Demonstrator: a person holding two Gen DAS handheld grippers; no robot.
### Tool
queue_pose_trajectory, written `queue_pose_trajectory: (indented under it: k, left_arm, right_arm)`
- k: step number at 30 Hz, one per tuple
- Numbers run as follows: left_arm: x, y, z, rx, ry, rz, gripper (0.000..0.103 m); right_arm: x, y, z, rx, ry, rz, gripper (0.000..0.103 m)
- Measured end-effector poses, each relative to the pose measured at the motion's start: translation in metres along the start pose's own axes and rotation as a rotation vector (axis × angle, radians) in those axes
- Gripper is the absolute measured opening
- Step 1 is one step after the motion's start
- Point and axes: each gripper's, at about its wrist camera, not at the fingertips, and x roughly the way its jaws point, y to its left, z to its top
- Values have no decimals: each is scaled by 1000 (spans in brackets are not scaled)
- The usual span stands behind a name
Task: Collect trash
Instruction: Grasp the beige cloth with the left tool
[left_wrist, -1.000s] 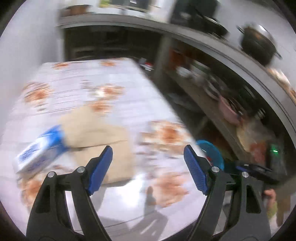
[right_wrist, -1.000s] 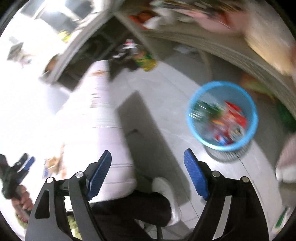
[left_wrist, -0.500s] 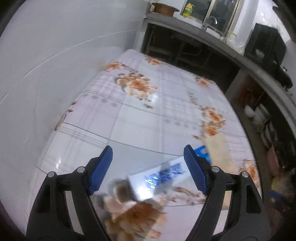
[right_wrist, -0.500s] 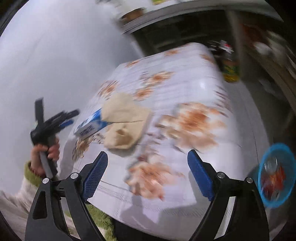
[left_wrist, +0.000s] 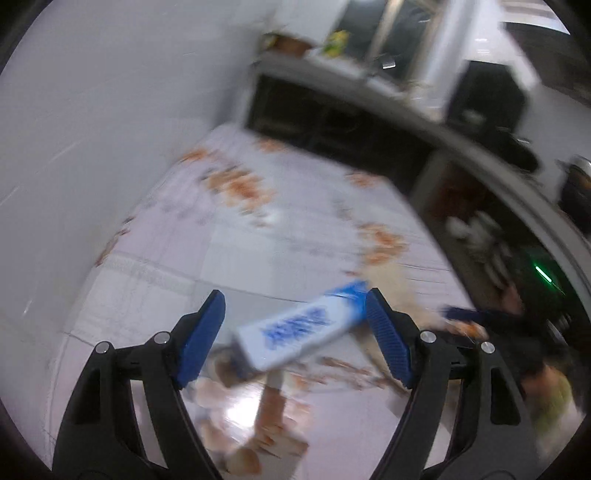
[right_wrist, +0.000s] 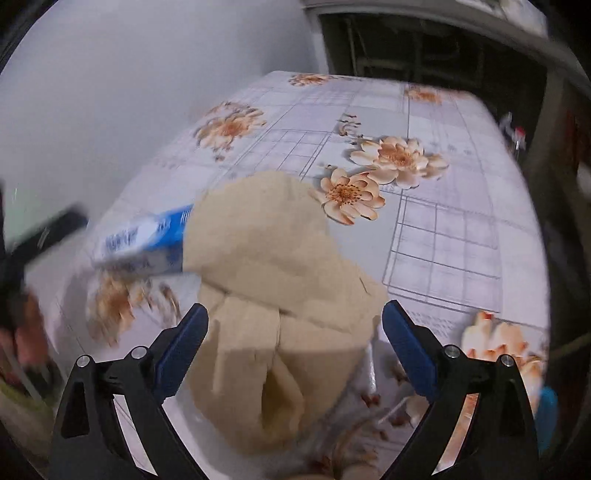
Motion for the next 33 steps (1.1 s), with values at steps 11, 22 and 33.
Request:
queue_pose_trajectory:
  k: [11, 22, 33]
  left_arm:
    - [22, -77, -57, 114, 158, -279, 66]
    - [50, -88, -73, 94, 233, -289, 56]
    - [52, -87, -99, 40, 345, -366, 39]
  right_arm:
    - [33, -14, 11, 27, 107, -4, 10]
    - [-9, -34, -41, 91, 96, -107, 5]
    - [-26, -21, -92, 213, 146, 111, 5]
